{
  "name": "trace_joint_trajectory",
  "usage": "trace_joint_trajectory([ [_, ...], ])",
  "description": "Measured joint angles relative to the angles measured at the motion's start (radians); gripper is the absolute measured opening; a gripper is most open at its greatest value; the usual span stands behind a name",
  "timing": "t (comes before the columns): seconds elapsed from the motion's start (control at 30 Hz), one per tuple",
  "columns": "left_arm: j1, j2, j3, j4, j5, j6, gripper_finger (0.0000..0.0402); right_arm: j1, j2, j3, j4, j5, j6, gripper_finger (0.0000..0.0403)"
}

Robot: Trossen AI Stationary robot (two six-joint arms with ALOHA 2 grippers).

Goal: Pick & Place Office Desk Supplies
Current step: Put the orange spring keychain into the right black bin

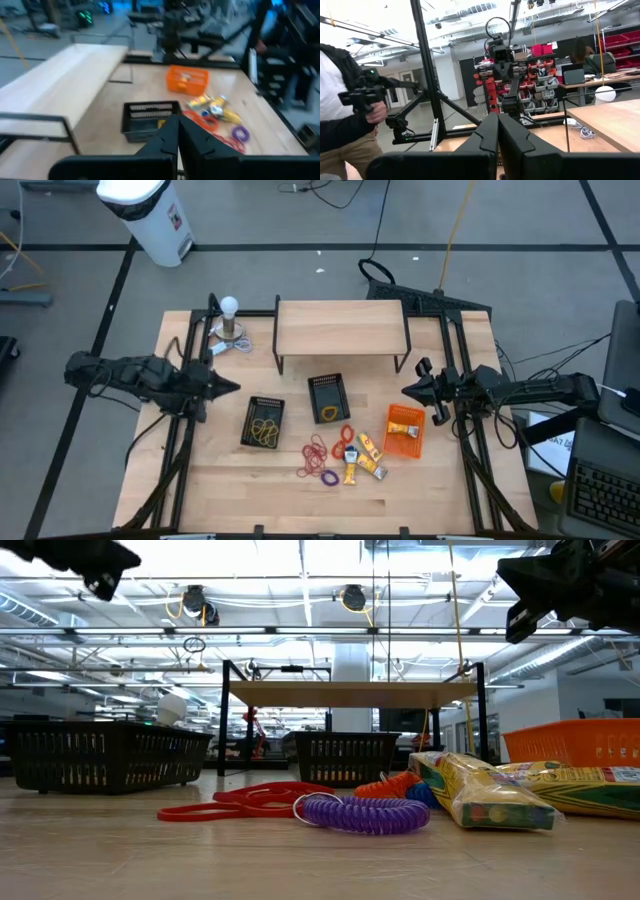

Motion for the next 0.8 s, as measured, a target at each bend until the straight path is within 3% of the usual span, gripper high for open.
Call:
trace_joint_trajectory([
  [0.2,0.0,-0.154,-0.185,0.148,-0.011,-0.059,0.0003,0.0,0.0,0.0,0.0,0.001,-0.002,0.0],
  [0.43,0.0,-0.169,-0.4,0.374,-0.011,-0.078,0.0002,0.001,0.0,0.0,0.002,0.002,0.0,0.0],
  [0.8,-0.001,-0.17,-0.51,0.464,-0.011,-0.118,0.0002,0.04,0.0,0.0,0.004,0.048,0.021,0.0],
])
